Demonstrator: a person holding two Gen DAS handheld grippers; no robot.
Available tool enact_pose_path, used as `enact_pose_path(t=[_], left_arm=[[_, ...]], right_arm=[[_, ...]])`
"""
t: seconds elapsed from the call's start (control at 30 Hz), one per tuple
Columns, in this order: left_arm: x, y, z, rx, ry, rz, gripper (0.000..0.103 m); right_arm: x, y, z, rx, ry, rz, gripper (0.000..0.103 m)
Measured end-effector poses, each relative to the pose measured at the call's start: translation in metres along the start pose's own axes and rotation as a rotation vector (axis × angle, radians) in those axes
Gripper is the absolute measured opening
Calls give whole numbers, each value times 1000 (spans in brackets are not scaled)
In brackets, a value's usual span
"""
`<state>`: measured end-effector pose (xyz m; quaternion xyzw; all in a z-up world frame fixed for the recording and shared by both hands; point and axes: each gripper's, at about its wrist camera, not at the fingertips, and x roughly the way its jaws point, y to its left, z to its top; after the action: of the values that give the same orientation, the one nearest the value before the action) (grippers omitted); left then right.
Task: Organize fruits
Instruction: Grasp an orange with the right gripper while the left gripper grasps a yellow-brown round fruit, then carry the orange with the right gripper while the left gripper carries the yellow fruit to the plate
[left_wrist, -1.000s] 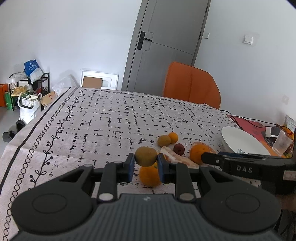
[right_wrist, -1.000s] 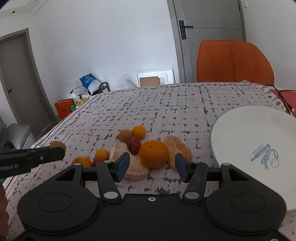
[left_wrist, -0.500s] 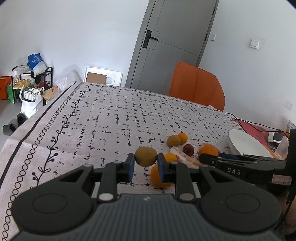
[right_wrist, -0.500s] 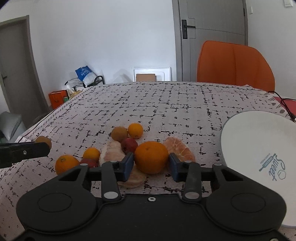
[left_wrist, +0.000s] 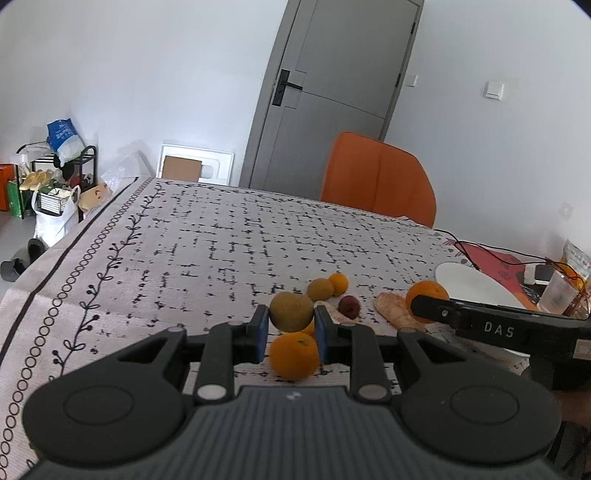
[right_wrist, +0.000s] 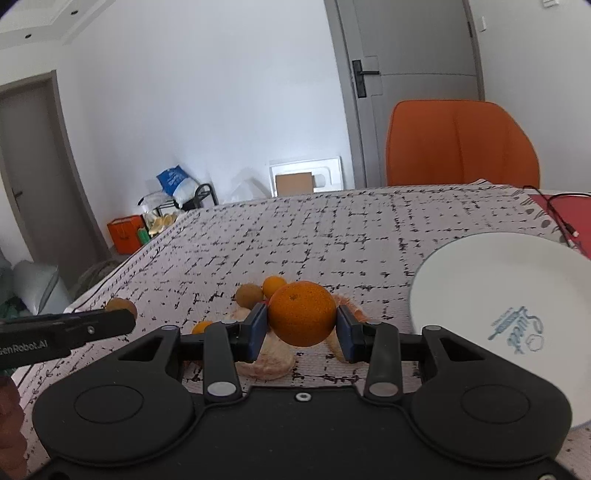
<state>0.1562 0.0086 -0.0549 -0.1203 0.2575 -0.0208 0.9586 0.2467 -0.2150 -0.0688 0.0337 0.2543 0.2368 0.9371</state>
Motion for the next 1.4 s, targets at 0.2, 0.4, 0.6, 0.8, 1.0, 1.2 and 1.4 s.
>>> enact_pose_path(t=[0.2, 0.4, 0.6, 0.8, 1.0, 1.2, 1.4], left_arm=[[1, -14, 2, 24, 0, -14, 25], [7, -29, 1, 45, 7, -34, 25], [12, -43, 1, 58, 10, -46, 25], [20, -62, 1, 79, 22, -66, 25], [29, -83, 1, 106, 30, -84, 25], [38, -107, 1, 134, 35, -106, 25], [53, -126, 0, 156, 52, -122, 25]], right_arm=[[-21, -12, 0, 24, -35, -23, 38], [-35, -29, -7, 47, -43, -51, 38], [-46, -44, -11, 66, -56, -76, 38], [-55, -59, -15, 86, -75, -98, 38], [-63, -78, -19, 102, -90, -119, 38], [-69, -104, -22, 119, -101, -165, 38], [-69, -118, -27, 116, -103, -187, 38]])
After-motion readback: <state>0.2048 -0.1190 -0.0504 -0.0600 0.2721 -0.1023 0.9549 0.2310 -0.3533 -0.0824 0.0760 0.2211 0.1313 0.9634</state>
